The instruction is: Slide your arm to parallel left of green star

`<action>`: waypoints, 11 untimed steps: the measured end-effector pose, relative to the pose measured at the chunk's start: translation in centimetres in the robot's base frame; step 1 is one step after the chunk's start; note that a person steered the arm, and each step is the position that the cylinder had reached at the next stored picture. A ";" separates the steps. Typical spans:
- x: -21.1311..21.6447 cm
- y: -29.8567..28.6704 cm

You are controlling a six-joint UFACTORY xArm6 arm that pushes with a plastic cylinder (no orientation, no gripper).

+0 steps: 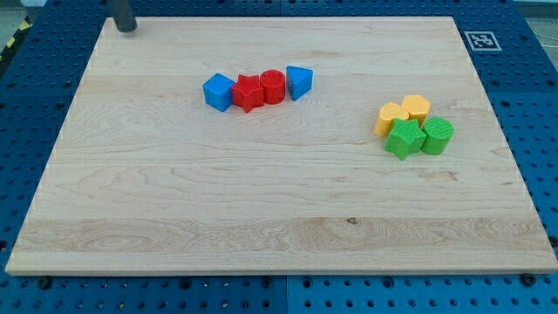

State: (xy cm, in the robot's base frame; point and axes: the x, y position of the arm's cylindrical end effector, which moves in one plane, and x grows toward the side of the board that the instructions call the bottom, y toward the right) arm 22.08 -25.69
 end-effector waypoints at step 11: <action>28.9 35.6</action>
